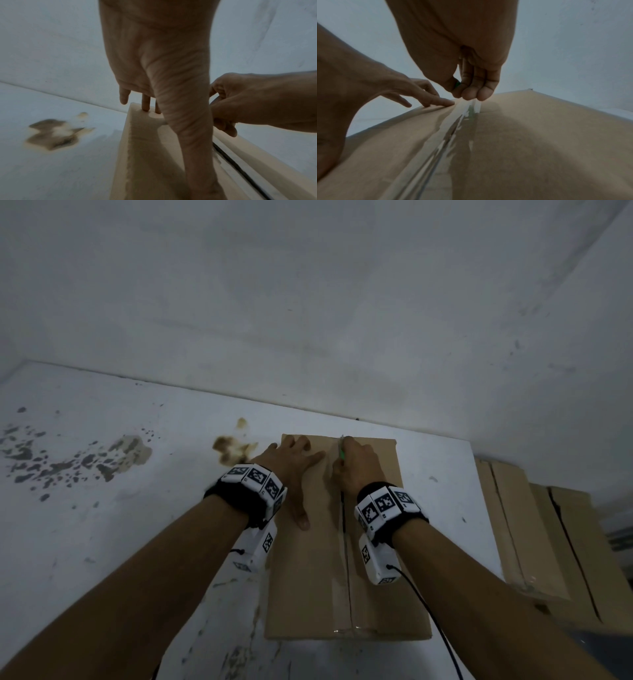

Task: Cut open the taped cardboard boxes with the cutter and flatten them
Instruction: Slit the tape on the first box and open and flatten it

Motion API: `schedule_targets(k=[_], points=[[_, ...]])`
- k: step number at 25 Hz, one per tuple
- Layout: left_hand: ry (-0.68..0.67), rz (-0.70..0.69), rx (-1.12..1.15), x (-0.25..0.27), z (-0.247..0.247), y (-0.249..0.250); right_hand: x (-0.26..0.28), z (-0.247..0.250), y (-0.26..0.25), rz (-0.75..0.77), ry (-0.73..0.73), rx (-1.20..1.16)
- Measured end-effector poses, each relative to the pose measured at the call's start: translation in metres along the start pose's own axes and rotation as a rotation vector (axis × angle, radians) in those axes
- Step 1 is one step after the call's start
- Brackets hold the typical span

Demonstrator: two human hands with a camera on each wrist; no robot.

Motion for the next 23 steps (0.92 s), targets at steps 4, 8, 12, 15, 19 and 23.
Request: schedule_targets(k=[4,8,12,15,19,23], points=[[-0.019,0.021,0.012,-0.001,-0.003,-0.002,0.008,0.002,0.008,0.010,0.012,0.003],[-0.006,0.021,0.018,0.000,-0.002,-0.002,0.013,0.010,0.009,0.020,0.087,-0.007],[-0.005,0.019,0.012,0.001,0.000,-0.001,0.007,0.007,0.009,0.036,0.021,0.065],[-0.007,0.023,0.004,0.000,0.000,-0.001,0.002,0.010,0.006,0.045,0.003,0.078],[-0.014,0.021,0.000,0.000,0.000,-0.001,-0.003,0.011,0.000,0.081,0.022,0.062],[-0.003,0.023,0.003,-0.001,-0.001,-0.001,-0.001,0.009,0.000,0.048,0.036,0.091]])
Point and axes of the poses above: each hand's wrist, its own x-axis away from the middle knuckle, its own z-axis out of the back of the hand, y = z × x, the point moved 9 cm from there along -x, towards the middle knuckle, and after that the axes turned 15 degrees about y, right-handed, at the moved point
